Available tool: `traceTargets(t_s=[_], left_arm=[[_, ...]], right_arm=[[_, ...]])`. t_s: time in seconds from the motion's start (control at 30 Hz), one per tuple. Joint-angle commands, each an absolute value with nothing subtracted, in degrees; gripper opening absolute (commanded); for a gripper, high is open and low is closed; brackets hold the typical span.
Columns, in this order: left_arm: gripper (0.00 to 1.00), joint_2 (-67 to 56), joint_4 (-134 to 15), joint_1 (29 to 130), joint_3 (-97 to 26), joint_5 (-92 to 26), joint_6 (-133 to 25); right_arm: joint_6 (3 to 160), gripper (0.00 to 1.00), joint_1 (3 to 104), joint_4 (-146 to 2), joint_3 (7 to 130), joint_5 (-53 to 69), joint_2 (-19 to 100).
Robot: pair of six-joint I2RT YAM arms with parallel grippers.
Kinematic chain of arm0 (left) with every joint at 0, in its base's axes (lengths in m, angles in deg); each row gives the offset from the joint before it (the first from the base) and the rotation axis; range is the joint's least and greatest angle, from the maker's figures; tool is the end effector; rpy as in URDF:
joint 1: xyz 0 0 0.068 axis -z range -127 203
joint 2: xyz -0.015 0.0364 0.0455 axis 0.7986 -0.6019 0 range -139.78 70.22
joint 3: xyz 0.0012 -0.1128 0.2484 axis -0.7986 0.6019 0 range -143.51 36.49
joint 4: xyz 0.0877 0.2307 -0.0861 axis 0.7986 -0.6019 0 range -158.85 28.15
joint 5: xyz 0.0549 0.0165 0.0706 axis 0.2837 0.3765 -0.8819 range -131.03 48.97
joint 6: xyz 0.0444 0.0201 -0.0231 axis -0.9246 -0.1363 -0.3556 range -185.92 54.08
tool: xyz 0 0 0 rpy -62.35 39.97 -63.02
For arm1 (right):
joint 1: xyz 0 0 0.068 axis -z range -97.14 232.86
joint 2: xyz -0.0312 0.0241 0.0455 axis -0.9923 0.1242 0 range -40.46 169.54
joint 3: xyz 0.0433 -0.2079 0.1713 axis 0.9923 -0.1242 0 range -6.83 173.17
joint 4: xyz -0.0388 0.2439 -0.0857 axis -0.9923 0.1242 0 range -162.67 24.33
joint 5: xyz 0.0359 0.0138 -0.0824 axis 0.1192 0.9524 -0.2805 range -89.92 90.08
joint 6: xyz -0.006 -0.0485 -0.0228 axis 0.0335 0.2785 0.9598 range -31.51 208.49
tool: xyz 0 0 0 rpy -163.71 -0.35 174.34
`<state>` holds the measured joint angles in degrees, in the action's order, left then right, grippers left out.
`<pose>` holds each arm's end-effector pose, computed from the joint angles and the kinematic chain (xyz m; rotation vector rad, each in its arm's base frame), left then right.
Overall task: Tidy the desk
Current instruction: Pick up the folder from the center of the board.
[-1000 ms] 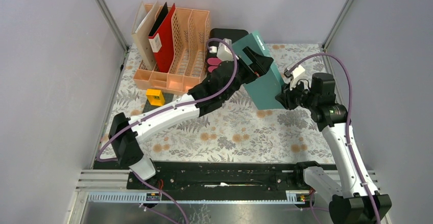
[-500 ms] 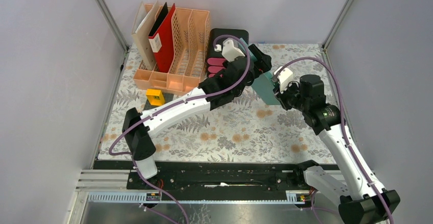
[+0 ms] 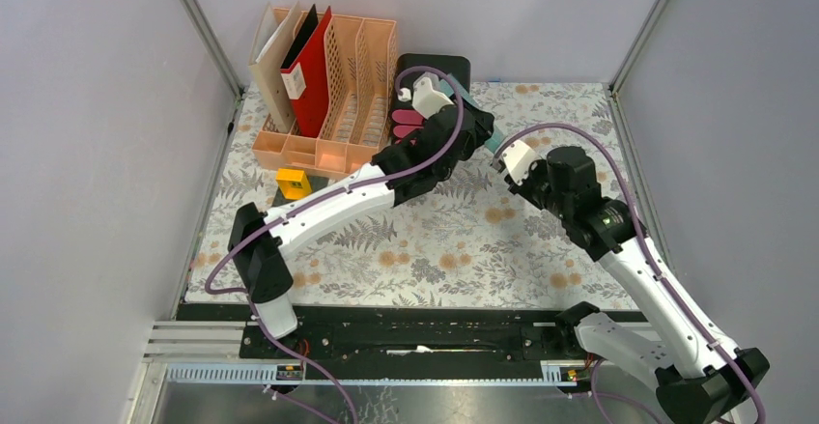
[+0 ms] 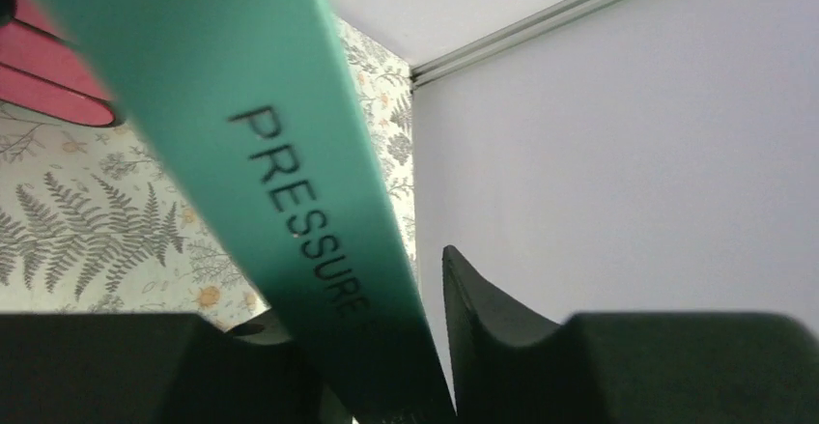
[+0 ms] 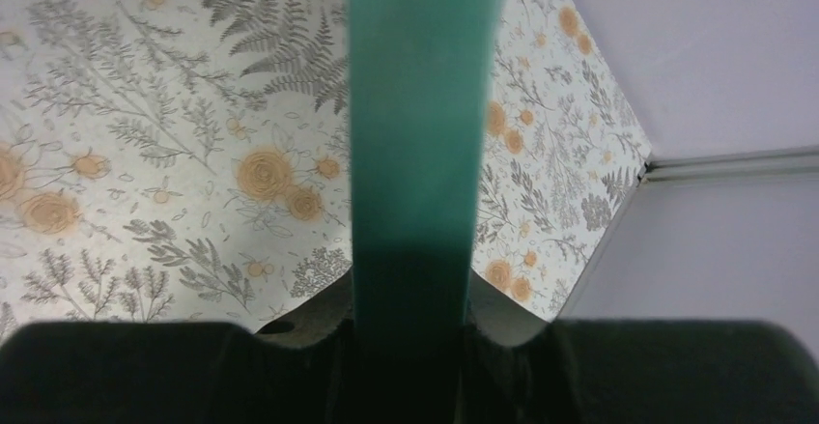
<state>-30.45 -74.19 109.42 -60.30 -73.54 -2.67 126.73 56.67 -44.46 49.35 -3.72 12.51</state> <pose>0.2466 -0.3371 0.3871 -0.5200 1.8428 -0.9400 0.1818 0.0869 0.3516 -1.0363 1.7241 -0.2008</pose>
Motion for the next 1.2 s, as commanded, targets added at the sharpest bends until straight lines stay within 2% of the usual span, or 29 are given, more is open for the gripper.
traceTargets(t_s=[0.0,0.13,0.2,0.23,0.5,0.53,0.57,0.7,0.9,1.17], left_arm=[[0.27,-26.5,-70.0,108.7,-57.5,-70.4,-2.2],[0.06,-23.9,-65.4,108.6,-53.4,-67.4,-3.1],[0.00,-22.1,-62.4,108.7,-50.8,-65.8,-4.1],[0.00,-21.2,-59.5,108.6,-49.3,-65.0,-4.6],[0.00,-11.9,-44.6,107.6,-34.4,-60.9,-8.6],[0.00,-11.1,-43.6,107.3,-33.0,-60.1,-9.0],[0.00,-10.4,-42.8,107.0,-31.8,-59.5,-9.4],[0.00,-7.3,-39.8,106.0,-26.6,-57.8,-11.5],[0.00,-2.2,-35.0,104.0,-18.3,-52.6,-19.0],[0.00,6.5,-35.2,102.5,-10.1,-44.1,-33.4]], right_arm=[[129.4,0.00,52.6,-46.9,52.0,-2.0,10.3],[128.2,0.04,52.3,-42.2,53.7,9.6,9.3],[128.1,0.12,52.3,-41.0,54.0,13.0,8.9],[127.9,0.17,52.2,-40.9,53.9,13.7,8.7],[124.2,0.82,52.3,-41.0,52.3,19.0,7.0],[123.6,0.95,52.3,-41.1,52.1,19.9,6.6],[123.2,0.99,52.3,-41.0,51.8,21.0,6.3],[122.9,1.00,52.9,-39.1,51.1,27.4,5.4],[126.9,1.00,57.6,-34.1,48.4,44.8,3.4],[129.5,1.00,60.0,-32.9,45.5,46.3,2.0]])
